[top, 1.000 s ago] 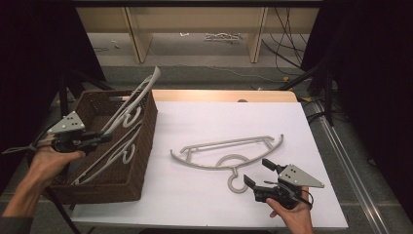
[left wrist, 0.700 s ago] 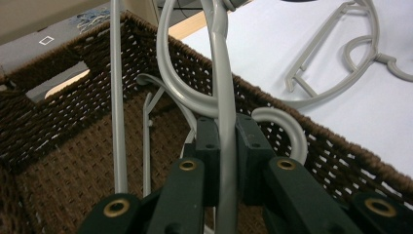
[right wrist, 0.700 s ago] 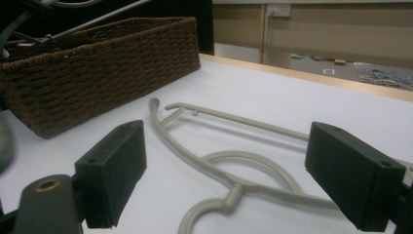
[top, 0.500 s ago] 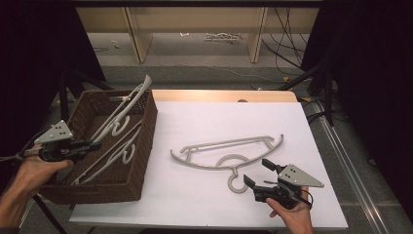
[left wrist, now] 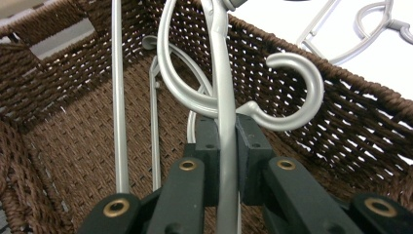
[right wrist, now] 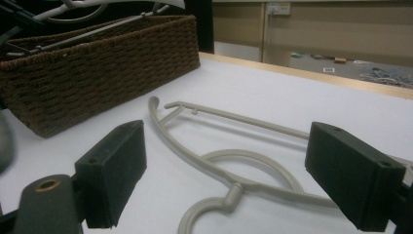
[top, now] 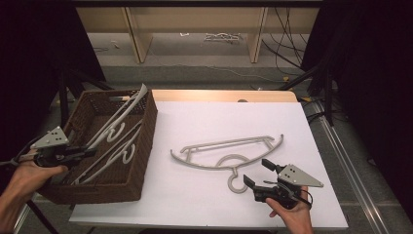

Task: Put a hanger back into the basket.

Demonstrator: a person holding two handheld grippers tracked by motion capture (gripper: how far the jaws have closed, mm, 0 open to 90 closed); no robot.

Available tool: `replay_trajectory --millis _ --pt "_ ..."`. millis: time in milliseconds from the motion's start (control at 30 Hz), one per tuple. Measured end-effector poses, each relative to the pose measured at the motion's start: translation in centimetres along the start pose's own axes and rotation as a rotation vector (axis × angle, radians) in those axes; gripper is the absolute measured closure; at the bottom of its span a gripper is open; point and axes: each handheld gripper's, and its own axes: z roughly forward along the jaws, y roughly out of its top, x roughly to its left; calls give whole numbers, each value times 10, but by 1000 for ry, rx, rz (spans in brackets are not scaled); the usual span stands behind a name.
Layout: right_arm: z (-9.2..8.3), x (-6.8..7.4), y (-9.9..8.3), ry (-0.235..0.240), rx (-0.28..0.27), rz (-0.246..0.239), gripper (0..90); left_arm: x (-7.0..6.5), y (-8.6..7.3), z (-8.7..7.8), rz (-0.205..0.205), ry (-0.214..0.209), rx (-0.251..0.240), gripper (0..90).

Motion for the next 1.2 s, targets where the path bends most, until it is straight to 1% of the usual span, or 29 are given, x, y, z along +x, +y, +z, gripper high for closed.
replay_trajectory --millis 33,67,133,167,200,233,300,333,367,433,467,500,533,567,600,633,667,700,733,800,833,933,967,1000,1067,1100,1133,1167,1200 --pt "0 0 0 0 -1 0 162 2 1 -3 16 -3 54 817" --pt "0 0 0 0 -3 0 161 -1 -1 0 -40 1 21 817" --pt "-1 0 0 2 3 6 162 0 -2 1 -34 -13 26 817" --pt "0 0 0 0 -2 -1 161 2 -4 1 9 -5 26 817" --pt "0 0 0 -1 -11 2 161 2 -4 -1 -1 -11 70 817" --pt "0 0 0 -7 -7 -1 161 3 -3 -1 2 -10 88 817" --pt "0 0 0 -1 1 1 161 4 -4 -2 11 -9 97 817" --pt "0 0 0 4 1 -1 161 5 -5 2 24 -3 45 817" --pt "0 0 0 0 1 -1 162 4 -6 2 1 -3 52 817" --pt "0 0 0 0 -3 1 161 4 -6 3 -2 -8 73 817" --pt "0 0 0 -3 2 1 161 5 -6 3 10 -8 74 816" --pt "0 0 0 0 1 0 161 5 -6 4 -7 -7 86 816" --pt "0 0 0 1 0 0 162 6 -5 5 1 -8 85 816" --pt "0 0 0 1 0 0 161 7 -5 6 22 -7 105 816" --pt "0 0 0 2 -3 1 162 6 -5 7 11 -8 116 816" --pt "0 0 1 1 -2 -1 162 3 -4 8 -30 -14 145 816" --pt "0 0 0 4 4 4 162 4 -3 8 -15 -26 178 816" --pt "0 0 0 0 0 -1 161 2 -3 10 -41 -31 180 816" --pt "1 0 0 3 -13 5 162 3 -3 11 -9 -27 183 816" --pt "-1 0 1 -3 6 0 162 3 -2 12 -19 -23 192 815" --pt "1 0 0 9 -19 7 162 3 -2 12 -13 -26 193 815" --pt "-1 0 0 6 4 5 162 2 -2 15 -16 -34 204 815" --pt "0 0 0 -3 -7 -2 162 2 -1 16 -18 -37 219 815" --pt "0 0 0 -2 7 0 161 0 -1 18 -38 -28 224 815" --pt "1 0 0 4 -7 -2 162 1 0 21 12 -24 229 814" --pt "0 0 0 -1 -2 -3 162 -1 0 21 -9 -23 237 814" --pt "1 0 0 1 -4 -5 162 -2 0 22 -16 -15 245 814" --pt "1 0 0 3 -4 -6 162 -1 0 23 -1 -15 251 813" --pt "1 0 0 2 -1 -6 161 -2 0 23 -23 -22 248 813"
